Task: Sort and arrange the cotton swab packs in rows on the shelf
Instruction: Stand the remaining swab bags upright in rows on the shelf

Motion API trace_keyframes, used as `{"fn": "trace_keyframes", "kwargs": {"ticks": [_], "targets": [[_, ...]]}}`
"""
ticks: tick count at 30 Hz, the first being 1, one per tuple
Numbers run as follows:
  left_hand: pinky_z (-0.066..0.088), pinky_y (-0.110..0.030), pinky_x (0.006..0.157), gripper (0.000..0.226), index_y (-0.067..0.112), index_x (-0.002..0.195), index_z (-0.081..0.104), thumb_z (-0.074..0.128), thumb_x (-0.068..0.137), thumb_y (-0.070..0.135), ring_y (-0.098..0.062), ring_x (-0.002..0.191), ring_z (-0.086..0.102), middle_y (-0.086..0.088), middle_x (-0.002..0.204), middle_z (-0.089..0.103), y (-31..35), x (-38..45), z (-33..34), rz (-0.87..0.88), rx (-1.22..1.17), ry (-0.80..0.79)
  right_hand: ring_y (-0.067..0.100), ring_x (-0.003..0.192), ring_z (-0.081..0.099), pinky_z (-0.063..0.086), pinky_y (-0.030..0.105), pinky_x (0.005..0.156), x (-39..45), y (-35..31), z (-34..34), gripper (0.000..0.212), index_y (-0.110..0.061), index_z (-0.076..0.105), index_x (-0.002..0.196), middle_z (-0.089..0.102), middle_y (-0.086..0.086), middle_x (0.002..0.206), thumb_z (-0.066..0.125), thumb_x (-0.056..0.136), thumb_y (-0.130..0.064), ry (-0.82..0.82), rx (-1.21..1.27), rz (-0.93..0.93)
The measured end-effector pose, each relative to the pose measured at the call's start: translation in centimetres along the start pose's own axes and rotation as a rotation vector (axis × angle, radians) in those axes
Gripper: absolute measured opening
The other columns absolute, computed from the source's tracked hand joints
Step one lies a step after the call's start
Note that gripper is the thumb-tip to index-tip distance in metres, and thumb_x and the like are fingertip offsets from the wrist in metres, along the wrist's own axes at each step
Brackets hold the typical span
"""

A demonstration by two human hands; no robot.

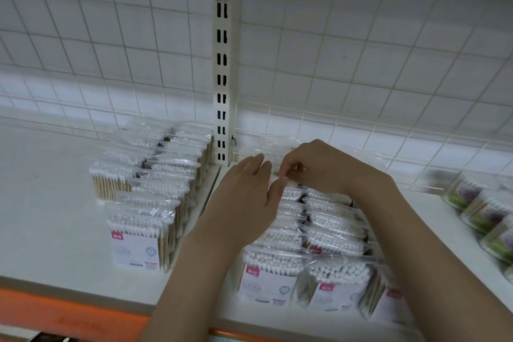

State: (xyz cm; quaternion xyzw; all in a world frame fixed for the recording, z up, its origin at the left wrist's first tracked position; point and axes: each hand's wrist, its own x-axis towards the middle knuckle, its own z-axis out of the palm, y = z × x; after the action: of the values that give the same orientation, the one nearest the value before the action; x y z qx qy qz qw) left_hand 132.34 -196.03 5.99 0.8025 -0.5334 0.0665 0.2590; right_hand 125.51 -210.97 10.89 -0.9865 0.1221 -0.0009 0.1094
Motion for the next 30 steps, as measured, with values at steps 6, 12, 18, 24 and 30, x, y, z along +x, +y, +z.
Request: {"fn": "trace_keyframes", "kwargs": {"ticks": [6,12,18,24,30], "targets": [[0.034,-0.027,0.098,0.047,0.008,0.120,0.054,0.027,0.099,0.040,-0.017,0.109,0.050,-0.003,0.121,0.054,-0.3,-0.2,0.8,-0.026,0.010,-0.082,0.011,0.094,0.049,0.043,0.028,0.088,0.7,1.0,-0.2,0.026,-0.020,0.060,0.117,0.058,-0.002,0.114,0.049,0.093,-0.016,0.117,-0.096,0.056],[0.032,-0.025,0.096,0.044,0.015,0.115,0.058,0.027,0.098,0.041,-0.015,0.114,0.044,0.001,0.124,0.050,-0.4,0.1,0.9,-0.049,0.054,-0.032,0.014,0.106,0.051,0.042,0.030,0.092,1.4,0.8,0.4,0.028,-0.021,0.060,0.115,0.059,-0.003,0.119,0.044,0.094,-0.013,0.009,-0.127,0.022],[0.001,-0.027,0.113,0.058,0.015,0.144,0.028,0.028,0.096,0.048,-0.014,0.142,0.003,-0.003,0.156,0.009,-0.8,1.0,0.7,-0.044,0.043,-0.076,0.012,0.104,0.052,0.040,0.026,0.092,1.4,1.1,-0.1,0.033,-0.026,0.067,0.108,0.061,-0.007,0.109,0.045,0.091,-0.008,-0.020,-0.098,0.006],[0.013,-0.024,0.109,0.054,0.008,0.131,0.043,0.027,0.097,0.047,-0.018,0.135,0.026,-0.007,0.145,0.036,-0.9,1.2,0.7,-0.033,0.055,-0.140,0.011,0.094,0.057,0.046,0.030,0.090,1.6,1.4,-0.9,0.033,-0.026,0.069,0.098,0.062,-0.006,0.107,0.045,0.089,-0.006,-0.031,-0.049,0.038],[0.027,-0.020,0.091,0.050,0.009,0.121,0.050,0.029,0.097,0.048,-0.019,0.116,0.046,-0.002,0.132,0.046,-0.8,1.0,0.7,-0.025,0.061,-0.107,0.009,0.086,0.048,0.043,0.026,0.080,1.9,2.3,-0.9,0.024,-0.020,0.062,0.106,0.062,-0.005,0.107,0.044,0.092,-0.013,0.104,-0.091,0.070]]}}
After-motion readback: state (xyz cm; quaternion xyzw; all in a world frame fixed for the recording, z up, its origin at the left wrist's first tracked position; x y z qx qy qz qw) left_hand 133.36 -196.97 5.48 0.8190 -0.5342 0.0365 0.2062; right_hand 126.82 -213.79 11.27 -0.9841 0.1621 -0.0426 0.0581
